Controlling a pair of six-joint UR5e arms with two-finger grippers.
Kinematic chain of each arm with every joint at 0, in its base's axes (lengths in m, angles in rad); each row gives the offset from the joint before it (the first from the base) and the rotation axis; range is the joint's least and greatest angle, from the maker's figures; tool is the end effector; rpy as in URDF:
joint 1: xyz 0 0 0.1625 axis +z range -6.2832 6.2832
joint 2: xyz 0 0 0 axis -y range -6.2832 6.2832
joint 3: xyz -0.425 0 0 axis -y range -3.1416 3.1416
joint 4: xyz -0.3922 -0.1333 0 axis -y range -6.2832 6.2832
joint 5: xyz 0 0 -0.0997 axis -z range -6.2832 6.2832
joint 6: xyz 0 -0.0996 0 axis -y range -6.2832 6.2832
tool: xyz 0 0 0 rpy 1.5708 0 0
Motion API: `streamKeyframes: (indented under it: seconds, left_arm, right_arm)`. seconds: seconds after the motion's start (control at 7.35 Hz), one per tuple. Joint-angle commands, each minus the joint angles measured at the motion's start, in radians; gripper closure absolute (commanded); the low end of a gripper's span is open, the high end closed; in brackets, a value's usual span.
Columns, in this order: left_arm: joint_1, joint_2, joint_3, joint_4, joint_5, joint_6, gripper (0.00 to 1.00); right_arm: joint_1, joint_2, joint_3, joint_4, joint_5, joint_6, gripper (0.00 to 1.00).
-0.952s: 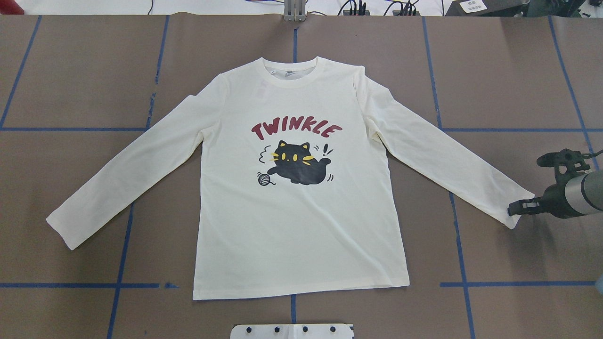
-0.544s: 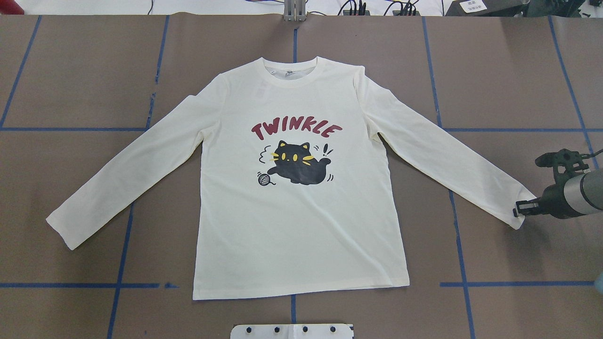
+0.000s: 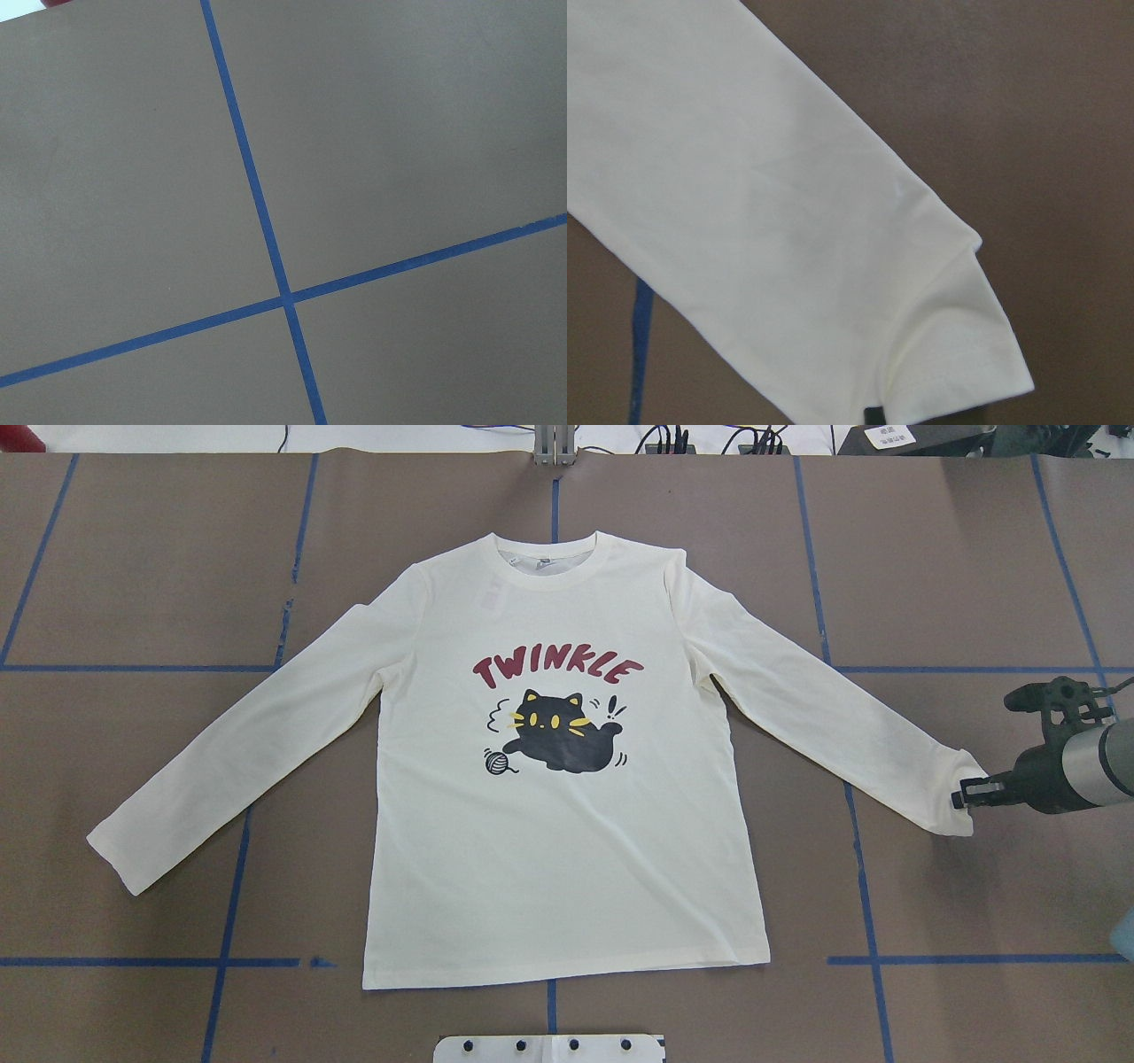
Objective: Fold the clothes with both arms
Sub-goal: 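Carry the sleeve cuff across the shirt toward the far shoulder with right gripper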
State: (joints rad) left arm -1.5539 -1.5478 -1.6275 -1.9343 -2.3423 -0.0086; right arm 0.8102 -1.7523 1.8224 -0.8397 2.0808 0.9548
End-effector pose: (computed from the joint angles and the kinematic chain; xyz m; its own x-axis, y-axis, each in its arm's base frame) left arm -0.0554 -0.5028 0.6014 0.7123 0.2738 -0.6462 -0.0095 0.9244 0.3813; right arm -0.2463 -0.3817 0.5419 0.6172 -0.0829 0.7825 -0.0416 0.9896 0.1377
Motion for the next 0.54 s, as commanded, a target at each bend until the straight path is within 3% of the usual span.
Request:
streamKeyframes:
  seconds: [0.0,0.14,0.41]
  left_arm:
    - [0.0,0.0,0.004,0.0,0.0,0.004,0.0]
    - [0.0,0.0,0.008,-0.003,0.0,0.006,0.0]
    - [0.0,0.003,0.006,-0.005,0.0,0.003,0.0]
  right_arm:
    - [0.017,0.176,-0.014,-0.018,0.024,0.1,1.0]
    - [0.021,0.295,-0.059,-0.024,0.024,0.119,1.0]
    - [0.029,0.635,-0.243,-0.027,0.018,0.263,1.0]
